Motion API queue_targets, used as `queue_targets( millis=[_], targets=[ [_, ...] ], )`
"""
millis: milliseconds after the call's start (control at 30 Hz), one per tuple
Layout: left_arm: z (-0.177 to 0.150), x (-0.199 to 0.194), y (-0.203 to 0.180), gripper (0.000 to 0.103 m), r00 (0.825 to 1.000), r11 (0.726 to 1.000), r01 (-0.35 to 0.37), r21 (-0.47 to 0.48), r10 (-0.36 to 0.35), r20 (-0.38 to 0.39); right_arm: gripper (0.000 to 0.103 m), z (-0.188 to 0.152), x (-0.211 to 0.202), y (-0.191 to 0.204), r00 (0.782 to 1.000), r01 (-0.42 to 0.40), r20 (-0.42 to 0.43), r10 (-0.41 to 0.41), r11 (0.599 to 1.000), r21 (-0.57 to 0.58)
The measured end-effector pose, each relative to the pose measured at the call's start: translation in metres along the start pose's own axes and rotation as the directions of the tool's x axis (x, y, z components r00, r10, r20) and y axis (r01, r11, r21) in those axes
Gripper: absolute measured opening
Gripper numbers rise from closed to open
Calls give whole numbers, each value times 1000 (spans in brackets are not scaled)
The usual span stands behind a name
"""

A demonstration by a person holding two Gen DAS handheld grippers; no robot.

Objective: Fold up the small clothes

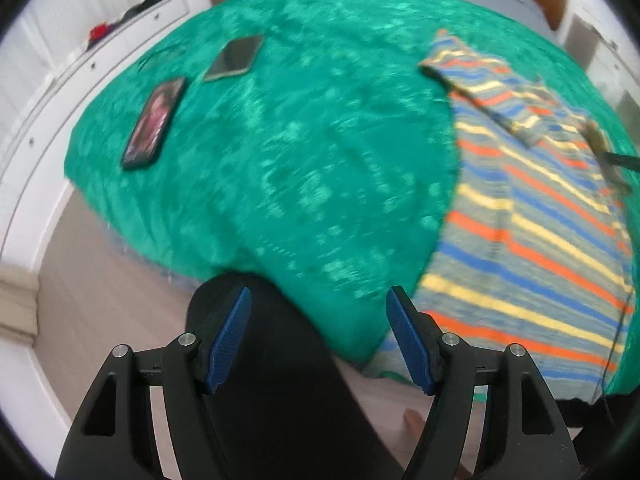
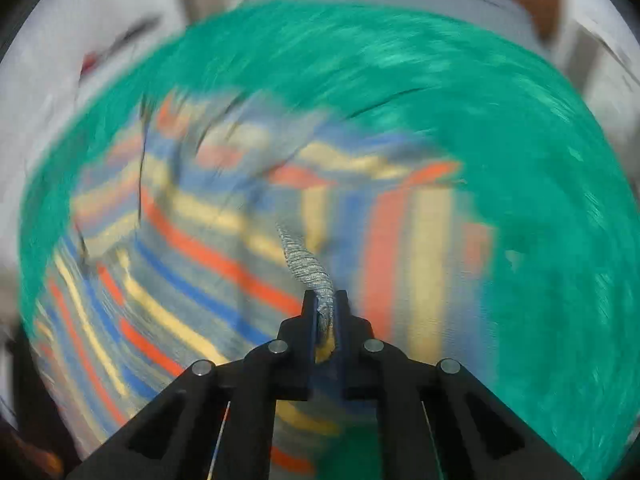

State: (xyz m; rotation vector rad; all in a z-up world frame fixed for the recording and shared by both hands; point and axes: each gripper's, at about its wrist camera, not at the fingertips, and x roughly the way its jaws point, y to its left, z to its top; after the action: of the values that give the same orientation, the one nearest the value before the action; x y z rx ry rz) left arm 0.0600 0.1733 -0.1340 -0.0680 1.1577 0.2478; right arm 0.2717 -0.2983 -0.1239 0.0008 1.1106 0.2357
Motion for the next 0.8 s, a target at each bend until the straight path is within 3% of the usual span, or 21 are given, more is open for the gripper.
queue_targets(
  millis=[33, 100, 200, 300, 500, 600, 733, 800],
  targets=[
    [0, 2, 2, 72, 1000, 1000, -2, -6, 2, -5, 7, -3, -19, -23, 1000, 3, 27, -5, 998, 59],
    [1, 8, 2, 72, 1000, 1000, 0, -14, 0, -18, 7, -13, -53, -62, 994, 82, 66, -91, 990, 117],
    [7, 10, -10, 72, 999, 999, 40, -16, -40, -23, 7, -36, -92, -126, 961, 243, 74, -267, 940, 240],
    [10, 2, -26, 72, 998, 998, 70, 1, -70, -2, 7, -63, -111, -171, 924, 347, 40, -381, 877, 334],
    [8, -13, -49, 72, 997, 995, 68, 71, -70, 29, 7, -104, -92, -193, 875, 470, -64, -481, 807, 357],
    [4, -13, -45, 72, 999, 996, 39, 79, -41, 26, 6, -128, -69, -200, 863, 499, -135, -486, 780, 377],
    [10, -9, -40, 72, 1000, 994, 11, 110, -13, 20, 6, -137, -66, -201, 858, 502, -125, -499, 761, 410],
    [20, -10, -45, 72, 999, 989, 26, 147, -30, 28, 8, -138, -67, -202, 877, 465, -109, -468, 772, 433]
  ],
)
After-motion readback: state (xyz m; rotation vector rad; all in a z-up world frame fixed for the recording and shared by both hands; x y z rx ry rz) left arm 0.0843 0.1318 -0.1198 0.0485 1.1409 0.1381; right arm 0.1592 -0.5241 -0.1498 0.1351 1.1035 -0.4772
